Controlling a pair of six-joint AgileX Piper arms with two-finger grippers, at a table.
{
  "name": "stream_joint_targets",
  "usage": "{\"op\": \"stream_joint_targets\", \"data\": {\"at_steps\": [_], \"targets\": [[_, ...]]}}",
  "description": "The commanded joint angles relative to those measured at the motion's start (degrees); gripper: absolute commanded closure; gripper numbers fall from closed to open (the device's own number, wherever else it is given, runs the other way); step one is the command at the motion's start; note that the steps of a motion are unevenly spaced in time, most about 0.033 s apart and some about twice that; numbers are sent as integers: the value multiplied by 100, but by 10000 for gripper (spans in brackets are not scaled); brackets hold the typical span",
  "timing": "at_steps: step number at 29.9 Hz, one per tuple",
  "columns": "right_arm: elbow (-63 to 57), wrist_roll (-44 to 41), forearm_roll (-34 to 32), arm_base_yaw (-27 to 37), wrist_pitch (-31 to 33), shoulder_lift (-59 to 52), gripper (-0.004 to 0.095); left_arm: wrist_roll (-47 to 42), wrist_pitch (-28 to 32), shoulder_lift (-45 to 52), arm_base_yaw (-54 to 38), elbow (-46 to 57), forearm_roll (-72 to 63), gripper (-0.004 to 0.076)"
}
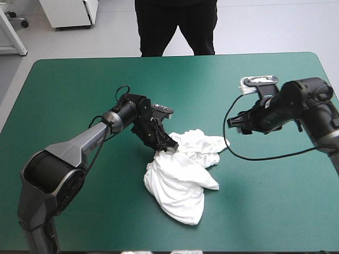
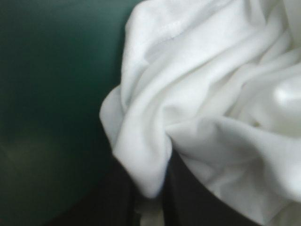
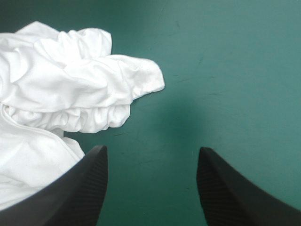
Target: Fold the cloth
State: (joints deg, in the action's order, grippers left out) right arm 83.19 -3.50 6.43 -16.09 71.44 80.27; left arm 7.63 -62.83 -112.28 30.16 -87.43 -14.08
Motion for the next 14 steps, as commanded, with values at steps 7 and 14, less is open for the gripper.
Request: {"op": "stream_joint_targets", "data": {"at_steps": [7, 14], "targets": [[112, -471, -643, -565, -379, 675, 379, -12, 66, 52, -1, -6, 291, 733], [87, -438, -566, -565, -684, 1393, 380, -12, 66, 52, -1, -6, 291, 733]]}}
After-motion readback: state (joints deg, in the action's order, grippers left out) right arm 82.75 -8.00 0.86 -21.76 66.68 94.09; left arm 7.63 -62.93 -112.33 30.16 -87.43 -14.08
